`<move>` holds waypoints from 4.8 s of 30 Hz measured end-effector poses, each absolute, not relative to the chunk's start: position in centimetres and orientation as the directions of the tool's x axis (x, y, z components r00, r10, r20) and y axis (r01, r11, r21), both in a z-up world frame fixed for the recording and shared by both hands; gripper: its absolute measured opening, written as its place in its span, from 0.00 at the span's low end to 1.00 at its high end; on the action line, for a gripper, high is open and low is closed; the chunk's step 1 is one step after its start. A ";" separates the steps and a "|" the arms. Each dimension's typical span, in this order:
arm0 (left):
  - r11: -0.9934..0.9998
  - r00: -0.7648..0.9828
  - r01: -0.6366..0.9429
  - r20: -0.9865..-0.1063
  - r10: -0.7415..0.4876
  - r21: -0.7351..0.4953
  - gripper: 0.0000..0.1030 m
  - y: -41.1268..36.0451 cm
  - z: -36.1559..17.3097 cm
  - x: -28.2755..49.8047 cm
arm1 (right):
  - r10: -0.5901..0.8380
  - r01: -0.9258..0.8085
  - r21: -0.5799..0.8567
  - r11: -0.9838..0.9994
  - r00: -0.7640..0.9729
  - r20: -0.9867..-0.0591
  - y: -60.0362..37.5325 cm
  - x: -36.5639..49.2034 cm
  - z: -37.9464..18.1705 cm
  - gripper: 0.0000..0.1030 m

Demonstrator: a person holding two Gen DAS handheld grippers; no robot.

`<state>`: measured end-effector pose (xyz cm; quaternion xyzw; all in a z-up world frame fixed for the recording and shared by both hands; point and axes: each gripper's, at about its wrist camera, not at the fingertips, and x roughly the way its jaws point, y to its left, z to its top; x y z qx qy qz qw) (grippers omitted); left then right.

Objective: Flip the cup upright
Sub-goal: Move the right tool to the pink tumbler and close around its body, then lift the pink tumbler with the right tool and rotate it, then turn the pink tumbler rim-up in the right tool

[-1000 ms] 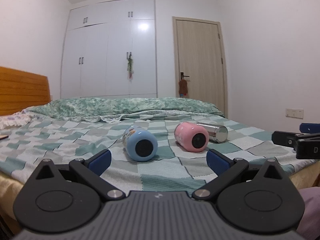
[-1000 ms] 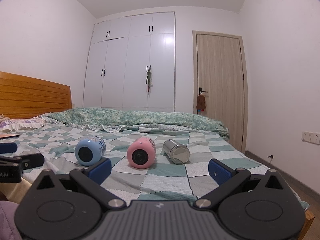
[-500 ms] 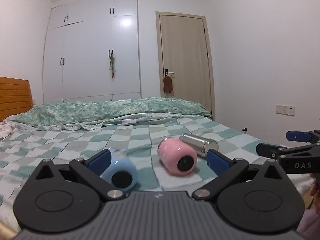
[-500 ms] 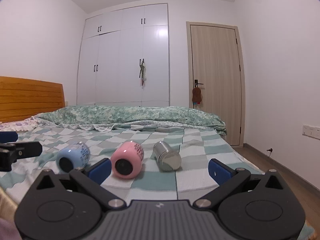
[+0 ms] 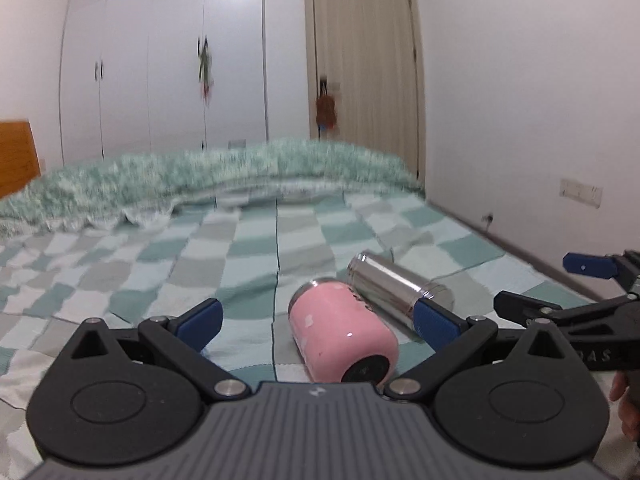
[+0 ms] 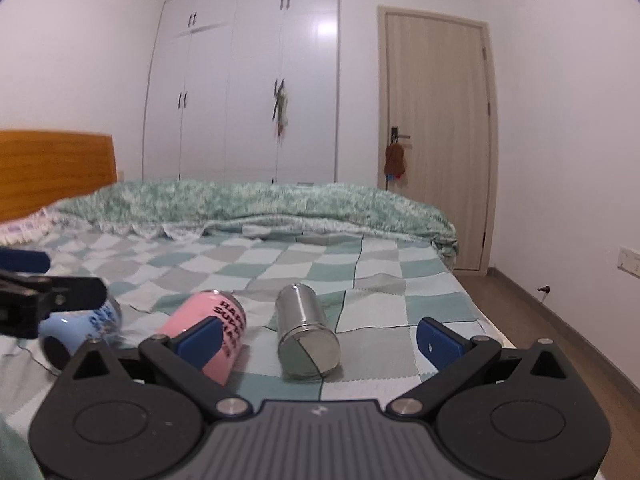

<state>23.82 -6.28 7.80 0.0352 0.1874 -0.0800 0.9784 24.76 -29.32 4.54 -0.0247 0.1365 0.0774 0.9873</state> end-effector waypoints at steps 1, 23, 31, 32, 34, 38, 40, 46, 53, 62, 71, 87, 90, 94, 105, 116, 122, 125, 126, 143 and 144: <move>0.985 0.901 0.171 -0.410 -0.144 0.029 1.00 -6.5 7.8 25.2 | 0.145 -0.162 -0.041 0.986 0.948 -0.283 -29.4 25.6 4.5 1.00; 0.993 0.521 0.072 -0.845 -0.117 -0.093 1.00 -8.1 4.5 43.2 | 0.204 -0.220 0.013 0.975 0.879 -0.432 -31.1 35.9 2.0 1.00; 0.991 0.436 0.110 -0.893 -0.112 -0.071 0.98 -9.5 2.4 43.6 | 0.223 -0.224 0.050 0.973 0.869 -0.442 -31.7 36.4 1.1 1.00; 0.989 0.434 0.123 -0.893 -0.123 -0.076 0.91 -9.6 2.2 43.4 | 0.224 -0.226 0.050 0.973 0.869 -0.442 -31.6 36.4 1.1 1.00; 0.986 0.430 0.128 -0.890 -0.152 -0.106 0.89 -9.6 1.8 43.0 | 0.224 -0.228 0.045 0.973 0.867 -0.446 -31.6 36.2 0.9 1.00; 0.985 0.454 0.120 -0.876 -0.165 -0.123 0.88 -9.4 2.0 42.4 | 0.219 -0.229 0.032 0.973 0.867 -0.448 -31.5 35.8 0.8 1.00; 0.985 0.462 0.109 -0.870 -0.170 -0.134 0.88 -9.1 2.2 42.1 | 0.221 -0.231 0.031 0.973 0.873 -0.436 -31.5 35.3 1.1 1.00; 0.982 0.504 0.124 -0.843 -0.187 -0.144 0.87 -8.7 3.8 39.9 | 0.219 -0.231 0.021 0.973 0.886 -0.408 -31.2 32.8 2.4 1.00; 0.973 0.532 0.149 -0.815 -0.228 -0.175 0.84 -8.3 6.5 34.5 | 0.232 -0.238 0.031 0.971 0.894 -0.384 -30.6 28.0 3.9 1.00; 0.959 0.553 0.197 -0.785 -0.280 -0.204 0.84 -7.2 9.6 25.6 | 0.246 -0.244 0.050 0.968 0.902 -0.354 -30.2 20.5 5.8 1.00; 0.952 0.448 0.211 -0.844 -0.295 -0.221 0.84 -5.8 7.8 19.3 | 0.265 -0.275 0.030 0.961 0.887 -0.377 -29.3 14.5 5.4 1.00; 0.959 0.456 0.184 -0.846 -0.276 -0.214 0.88 -6.7 4.1 22.6 | 0.262 -0.270 0.051 0.961 0.843 -0.469 -29.2 14.9 0.9 1.00; 0.964 0.514 0.213 -0.820 -0.251 -0.161 1.00 -6.8 5.1 21.6 | 0.264 -0.272 0.052 0.961 0.843 -0.468 -29.1 14.9 0.8 1.00; 0.959 0.581 0.234 -0.768 -0.270 -0.160 1.00 -5.8 6.8 19.4 | 0.271 -0.278 0.052 0.959 0.848 -0.456 -28.7 14.4 1.2 1.00; 0.986 0.811 0.164 -0.566 -0.148 -0.022 1.00 -0.3 7.7 13.4 | 0.309 -0.327 0.032 0.945 0.851 -0.424 -25.9 12.6 3.6 1.00; 0.994 0.858 0.107 -0.505 -0.094 -0.003 1.00 6.0 4.3 10.7 | 0.345 -0.385 0.018 0.923 0.805 -0.482 -19.9 12.7 5.3 1.00; 0.990 0.880 0.143 -0.456 -0.133 -0.013 1.00 8.1 2.9 10.4 | 0.313 -0.375 -0.007 0.927 0.784 -0.536 -16.8 13.9 5.7 1.00; 0.985 0.886 0.171 -0.436 -0.158 -0.009 1.00 8.5 2.5 10.6 | 0.285 -0.361 -0.021 0.932 0.769 -0.573 -15.5 14.9 6.0 1.00; 0.983 0.886 0.183 -0.432 -0.169 -0.011 1.00 8.6 2.3 10.7 | 0.276 -0.355 -0.024 0.934 0.765 -0.582 -15.2 15.2 6.1 1.00; 0.953 0.870 0.303 -0.410 -0.274 0.006 1.00 9.3 1.1 15.3 | 0.151 -0.224 0.005 0.975 0.642 -0.752 -12.7 22.5 5.1 1.00; 0.953 0.869 0.304 -0.413 -0.273 0.010 1.00 9.4 1.0 15.6 | 0.135 -0.218 -0.011 0.976 0.639 -0.758 -12.6 23.0 4.9 1.00</move>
